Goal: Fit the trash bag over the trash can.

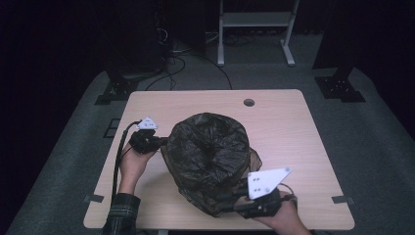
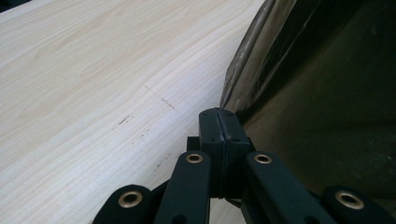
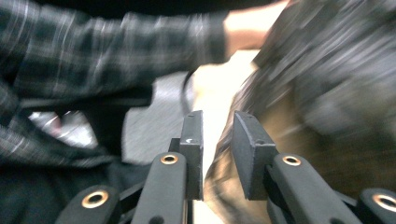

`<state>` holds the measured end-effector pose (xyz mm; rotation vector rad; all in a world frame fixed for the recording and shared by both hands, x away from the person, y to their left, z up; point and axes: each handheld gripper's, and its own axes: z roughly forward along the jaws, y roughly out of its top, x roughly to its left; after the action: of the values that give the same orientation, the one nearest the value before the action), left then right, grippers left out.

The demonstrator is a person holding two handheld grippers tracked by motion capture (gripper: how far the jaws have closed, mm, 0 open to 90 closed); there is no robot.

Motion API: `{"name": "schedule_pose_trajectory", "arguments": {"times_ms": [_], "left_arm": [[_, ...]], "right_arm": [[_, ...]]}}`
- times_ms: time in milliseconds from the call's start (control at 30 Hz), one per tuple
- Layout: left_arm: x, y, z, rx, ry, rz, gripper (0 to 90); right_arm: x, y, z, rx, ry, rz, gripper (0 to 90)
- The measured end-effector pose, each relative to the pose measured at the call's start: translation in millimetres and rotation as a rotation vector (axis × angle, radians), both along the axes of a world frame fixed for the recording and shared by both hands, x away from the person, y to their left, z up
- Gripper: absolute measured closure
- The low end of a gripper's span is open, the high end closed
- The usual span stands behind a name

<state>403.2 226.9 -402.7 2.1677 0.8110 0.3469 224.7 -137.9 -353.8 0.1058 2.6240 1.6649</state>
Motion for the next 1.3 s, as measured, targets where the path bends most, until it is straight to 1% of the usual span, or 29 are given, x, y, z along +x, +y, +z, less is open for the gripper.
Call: {"name": "schedule_pose_trajectory", "arguments": {"times_ms": [67,133,200,233,267,300,333,367,433,467,500,567,600,633,667,733,767,833,867,900,933,967,1033,1067,1167,1200,1233,1267,1300], "left_arm": [[0.2,0.2,-0.1,0.000,0.001,0.003,89.8],[1.0,0.4,-0.7,0.004,0.003,0.002,89.8],[1.5,0.0,-1.4,0.004,0.009,0.001,89.8],[1.6,-0.3,-1.4,0.004,0.009,0.000,89.8],[1.6,-0.5,-1.3,0.000,0.009,-0.003,89.8],[1.6,-0.7,-1.0,-0.003,0.006,-0.005,89.8],[1.4,-1.1,-0.3,-0.001,0.005,-0.006,89.8],[1.3,-1.4,0.0,-0.003,0.003,-0.006,89.8],[1.9,-1.4,1.0,0.001,0.000,-0.011,89.8],[2.2,-1.7,1.4,0.001,0.000,-0.011,89.8],[2.4,-2.2,1.8,-0.003,0.000,-0.010,89.8],[2.5,-2.8,2.2,-0.010,-0.004,-0.012,89.8],[2.5,-3.5,2.1,-0.010,-0.004,-0.013,89.8],[2.5,-3.5,2.1,-0.010,-0.004,-0.013,89.8],[2.7,-4.3,1.2,-0.011,-0.004,-0.016,89.8],[3.1,-4.7,0.8,-0.010,-0.004,-0.015,89.8],[3.3,-4.8,0.5,-0.012,-0.006,-0.014,89.8],[4.1,-5.2,-0.5,-0.016,-0.008,-0.011,89.8],[4.9,-5.3,-1.0,-0.017,-0.007,-0.011,89.8],[5.4,-5.6,-1.6,-0.018,-0.006,-0.010,89.8],[5.9,-6.0,-2.5,-0.017,-0.006,-0.009,89.8],[6.7,-6.4,-3.5,-0.013,-0.004,-0.010,89.8],[8.0,-7.9,-6.0,-0.008,0.002,-0.008,89.9],[9.0,-9.3,-8.0,-0.007,0.008,-0.008,89.9],[10.8,-13.5,-13.7,0.018,0.018,-0.006,89.9],[11.5,-14.3,-16.1,0.021,0.024,-0.004,89.8],[12.6,-14.9,-19.0,0.031,0.032,0.001,89.8],[13.2,-15.3,-20.8,0.040,0.033,0.005,89.8],[13.7,-15.3,-22.6,0.044,0.039,0.006,89.9]], "right_arm": [[6.3,-10.9,17.6,0.026,-0.032,-0.052,69.1],[17.7,-21.3,31.9,0.047,-0.054,-0.136,65.8],[34.6,-29.7,42.2,0.064,-0.060,-0.209,58.8],[44.5,-32.6,46.0,0.062,-0.055,-0.250,57.0],[54.8,-35.5,48.8,0.056,-0.053,-0.273,56.2],[64.4,-37.9,50.5,0.051,-0.064,-0.305,56.0],[73.7,-40.7,51.6,0.058,-0.066,-0.329,55.5],[84.9,-43.3,53.1,0.063,-0.058,-0.361,54.2],[98.9,-45.3,55.5,0.064,-0.060,-0.404,53.7],[107.0,-45.3,56.3,0.056,-0.057,-0.425,52.2],[114.9,-44.9,56.6,0.050,-0.046,-0.446,51.5],[129.7,-42.7,54.7,0.053,-0.009,-0.449,51.0],[135.1,-40.8,53.0,0.052,0.001,-0.460,51.1],[142.1,-37.5,49.8,0.045,0.028,-0.456,51.1],[145.9,-35.3,47.2,0.033,0.039,-0.458,52.5],[148.9,-32.7,43.1,0.009,0.041,-0.476,63.3],[148.9,-33.0,41.6,0.016,0.028,-0.487,68.7],[149.6,-35.9,39.3,0.029,0.028,-0.512,80.5],[150.3,-37.8,38.8,0.027,0.018,-0.522,84.4],[151.2,-40.4,38.1,0.036,0.020,-0.524,89.9],[151.5,-41.8,37.7,0.039,0.019,-0.529,90.0],[152.4,-42.9,37.2,0.027,0.010,-0.543,90.0],[155.5,-44.8,34.6,0.018,0.020,-0.547,90.0],[156.3,-45.6,33.5,0.011,0.015,-0.555,90.0],[160.6,-49.6,26.1,0.004,0.030,-0.578,90.0],[161.8,-50.7,23.0,-0.005,0.037,-0.588,90.0],[163.4,-52.0,19.4,-0.009,0.041,-0.593,90.0],[165.3,-53.2,14.9,-0.024,0.052,-0.607,90.0],[166.6,-53.8,12.1,-0.033,0.053,-0.617,90.0]]}}
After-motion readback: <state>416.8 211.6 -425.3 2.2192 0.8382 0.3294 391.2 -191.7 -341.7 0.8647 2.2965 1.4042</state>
